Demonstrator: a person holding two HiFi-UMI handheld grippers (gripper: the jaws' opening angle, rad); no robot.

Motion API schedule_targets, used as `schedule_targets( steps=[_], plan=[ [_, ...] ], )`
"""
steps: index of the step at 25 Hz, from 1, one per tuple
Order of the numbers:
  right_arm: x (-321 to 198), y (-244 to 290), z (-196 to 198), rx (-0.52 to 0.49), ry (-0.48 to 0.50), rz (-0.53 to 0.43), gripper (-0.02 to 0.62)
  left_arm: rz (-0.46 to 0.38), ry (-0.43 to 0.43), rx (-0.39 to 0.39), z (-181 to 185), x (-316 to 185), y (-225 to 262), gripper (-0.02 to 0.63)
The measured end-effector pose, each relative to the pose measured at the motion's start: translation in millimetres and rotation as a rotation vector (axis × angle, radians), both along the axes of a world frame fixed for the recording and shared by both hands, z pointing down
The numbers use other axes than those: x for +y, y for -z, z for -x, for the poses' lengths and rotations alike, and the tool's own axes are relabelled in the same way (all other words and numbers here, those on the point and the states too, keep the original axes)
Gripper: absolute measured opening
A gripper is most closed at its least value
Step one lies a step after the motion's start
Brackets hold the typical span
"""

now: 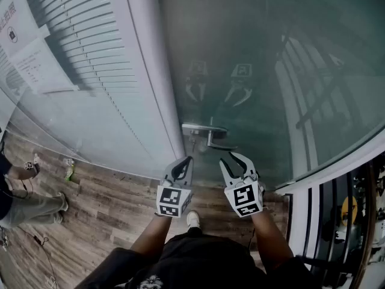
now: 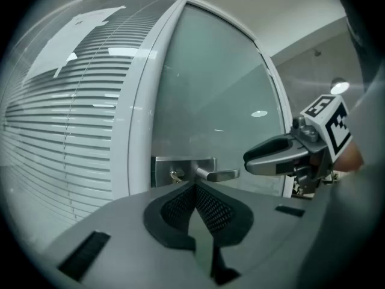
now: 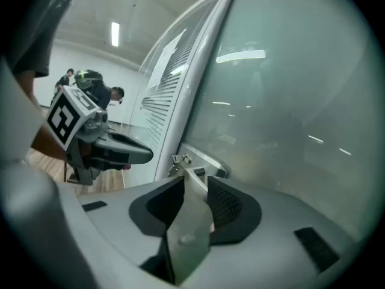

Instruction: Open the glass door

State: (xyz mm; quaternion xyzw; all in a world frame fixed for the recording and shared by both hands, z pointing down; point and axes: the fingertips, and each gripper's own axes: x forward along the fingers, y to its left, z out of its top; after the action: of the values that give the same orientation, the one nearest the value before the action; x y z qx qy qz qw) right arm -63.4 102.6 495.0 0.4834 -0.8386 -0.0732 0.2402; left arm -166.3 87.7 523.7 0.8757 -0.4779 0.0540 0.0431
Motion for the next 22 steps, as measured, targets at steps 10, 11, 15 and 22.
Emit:
schedule_targets(
  steps=[10, 11, 15, 22],
  plan=[
    [-50.7, -45.5, 34.3, 0.589, 0.287, 0.072, 0.15, 0.057, -0.066, 0.018, 5.5, -25.9, -22.9, 0.003],
    [-54.6, -50.1, 36.9, 0.619, 0.303, 0.084, 0.15, 0.052, -0.065, 0.019, 6.9, -29.5, -23.9, 0.003],
    [-71.6, -58.2, 37.8, 0.683, 0.344, 0.142, 0.15, 0.064, -0.064, 0.009, 3.8, -39.9, -30.1, 0.003],
    [-75.9, -84.0, 36.8, 0.666, 0.431, 0.297, 0.07, 0.104, -0.043, -0.01, -1.1, -47.5, -51.2, 0.003]
  ],
)
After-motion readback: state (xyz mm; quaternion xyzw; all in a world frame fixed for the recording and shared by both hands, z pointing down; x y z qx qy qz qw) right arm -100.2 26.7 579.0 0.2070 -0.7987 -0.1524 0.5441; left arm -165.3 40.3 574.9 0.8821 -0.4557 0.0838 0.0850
